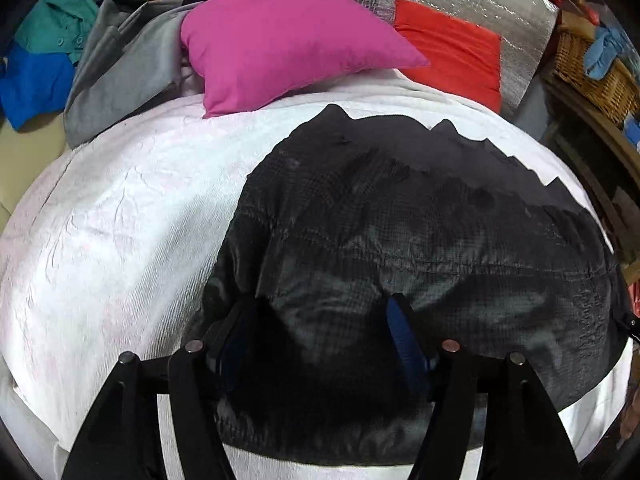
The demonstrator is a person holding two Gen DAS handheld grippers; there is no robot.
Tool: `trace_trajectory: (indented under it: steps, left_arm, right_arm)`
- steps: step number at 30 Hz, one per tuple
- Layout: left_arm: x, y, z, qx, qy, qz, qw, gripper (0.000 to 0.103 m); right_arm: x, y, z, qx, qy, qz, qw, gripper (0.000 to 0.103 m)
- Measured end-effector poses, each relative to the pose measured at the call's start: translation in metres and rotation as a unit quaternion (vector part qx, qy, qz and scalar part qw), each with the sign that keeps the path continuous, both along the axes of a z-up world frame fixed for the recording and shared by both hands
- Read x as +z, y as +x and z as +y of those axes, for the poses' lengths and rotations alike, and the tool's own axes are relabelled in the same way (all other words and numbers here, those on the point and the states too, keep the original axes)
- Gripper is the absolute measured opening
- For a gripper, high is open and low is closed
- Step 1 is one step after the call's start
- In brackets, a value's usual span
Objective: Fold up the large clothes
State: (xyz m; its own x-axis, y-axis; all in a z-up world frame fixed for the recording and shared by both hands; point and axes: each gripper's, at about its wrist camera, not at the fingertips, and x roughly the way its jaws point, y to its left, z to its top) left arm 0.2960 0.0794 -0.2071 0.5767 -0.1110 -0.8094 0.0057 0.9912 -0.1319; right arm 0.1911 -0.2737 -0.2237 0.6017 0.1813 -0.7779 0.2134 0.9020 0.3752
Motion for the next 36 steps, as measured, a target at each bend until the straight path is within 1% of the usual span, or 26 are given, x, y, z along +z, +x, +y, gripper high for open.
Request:
trace_trajectory:
  steps: [2,3,4,5,6,8,9,10,12,14,15,17,20,22,23,24,25,26,27,28,29,30,31,32,33,36]
  left_arm:
    - [0.009,-0.009,0.004,-0.002,-0.026,-0.011,0.9996,0.068]
    - [0.013,-0.015,0.005,-0.005,-0.035,-0.017,0.9992,0.068]
    - [0.018,-0.021,0.006,-0.010,-0.046,-0.024,0.9986,0.068]
    - [0.024,-0.029,0.008,-0.020,-0.063,-0.030,0.9974,0.068]
    - [0.027,-0.033,0.009,-0.027,-0.076,-0.031,0.9963,0.069]
    - [0.027,-0.047,0.013,-0.037,-0.120,-0.023,0.9918,0.074]
    - [0.022,-0.055,0.015,-0.039,-0.144,-0.005,0.9888,0.077]
    - [0.015,-0.061,0.017,-0.042,-0.167,0.018,0.9849,0.077]
    - [-0.001,-0.069,0.018,-0.043,-0.208,0.063,0.9752,0.077]
    - [-0.017,-0.073,0.023,-0.030,-0.240,0.096,0.9654,0.077]
    - [-0.022,-0.073,0.025,-0.020,-0.250,0.106,0.9622,0.077]
    - [-0.028,-0.070,0.030,0.009,-0.257,0.115,0.9595,0.077]
    - [-0.026,-0.067,0.037,0.048,-0.249,0.091,0.9631,0.077]
    - [-0.028,-0.056,0.040,0.066,-0.245,0.088,0.9633,0.077]
    - [-0.032,-0.049,0.041,0.075,-0.255,0.095,0.9592,0.077]
    - [-0.036,-0.045,0.042,0.084,-0.266,0.100,0.9550,0.077]
    - [-0.040,-0.041,0.041,0.091,-0.275,0.102,0.9517,0.077]
    - [-0.042,-0.036,0.042,0.098,-0.283,0.099,0.9488,0.077]
    - [-0.042,-0.032,0.040,0.100,-0.283,0.092,0.9496,0.077]
    - [-0.039,-0.028,0.037,0.097,-0.276,0.084,0.9527,0.077]
    - [-0.035,-0.022,0.032,0.093,-0.264,0.074,0.9572,0.076]
    - [-0.032,-0.015,0.031,0.090,-0.252,0.065,0.9614,0.070]
    - [-0.030,-0.010,0.028,0.087,-0.243,0.059,0.9644,0.066]
    - [-0.026,-0.001,0.025,0.082,-0.229,0.049,0.9686,0.065]
    - [-0.025,0.004,0.024,0.079,-0.225,0.044,0.9701,0.063]
    - [-0.027,0.029,0.024,0.078,-0.227,0.046,0.9698,0.062]
  right_arm:
    - [0.006,-0.005,-0.002,0.012,0.027,-0.013,0.999,0.037]
    - [0.005,-0.007,-0.004,0.024,0.053,-0.013,0.998,0.040]
    - [0.004,-0.007,-0.002,0.032,0.070,-0.008,0.997,0.051]
    - [0.001,-0.009,-0.003,0.040,0.094,-0.002,0.995,0.057]
    - [-0.001,-0.017,-0.005,0.047,0.122,0.000,0.991,0.061]
    - [-0.004,-0.024,-0.009,0.050,0.158,-0.002,0.986,0.062]
    - [-0.006,-0.031,-0.010,0.050,0.177,-0.002,0.983,0.065]
    - [-0.009,-0.037,-0.011,0.049,0.193,0.000,0.980,0.068]
    - [-0.019,-0.049,-0.015,0.036,0.237,0.010,0.971,0.070]
    - [-0.030,-0.053,-0.018,0.014,0.270,0.019,0.963,0.074]
    - [-0.037,-0.056,-0.021,-0.003,0.289,0.026,0.957,0.076]
    - [-0.044,-0.060,-0.024,-0.023,0.301,0.037,0.953,0.076]
    - [-0.057,-0.053,-0.029,-0.061,0.314,0.044,0.947,0.076]
    - [-0.068,-0.043,-0.033,-0.090,0.328,0.048,0.939,0.077]
    - [-0.072,-0.039,-0.034,-0.099,0.338,0.051,0.934,0.077]
    - [-0.079,-0.035,-0.036,-0.118,0.357,0.048,0.925,0.077]
    - [-0.079,-0.035,-0.037,-0.127,0.363,0.042,0.922,0.077]
    - [-0.078,-0.031,-0.036,-0.134,0.362,0.032,0.922,0.077]
    - [-0.074,-0.028,-0.033,-0.132,0.349,0.027,0.927,0.076]
    - [-0.071,-0.024,-0.031,-0.131,0.334,0.024,0.933,0.066]
    - [-0.064,-0.018,-0.024,-0.125,0.295,0.025,0.947,0.057]
    - [-0.057,-0.012,-0.019,-0.117,0.267,0.021,0.956,0.048]
    - [-0.052,-0.008,-0.016,-0.113,0.252,0.014,0.961,0.044]
    - [-0.043,0.000,-0.011,-0.103,0.224,-0.001,0.969,0.042]
    - [-0.036,0.007,-0.007,-0.096,0.201,-0.010,0.975,0.040]
    - [-0.032,0.024,-0.003,-0.094,0.179,-0.023,0.979,0.039]
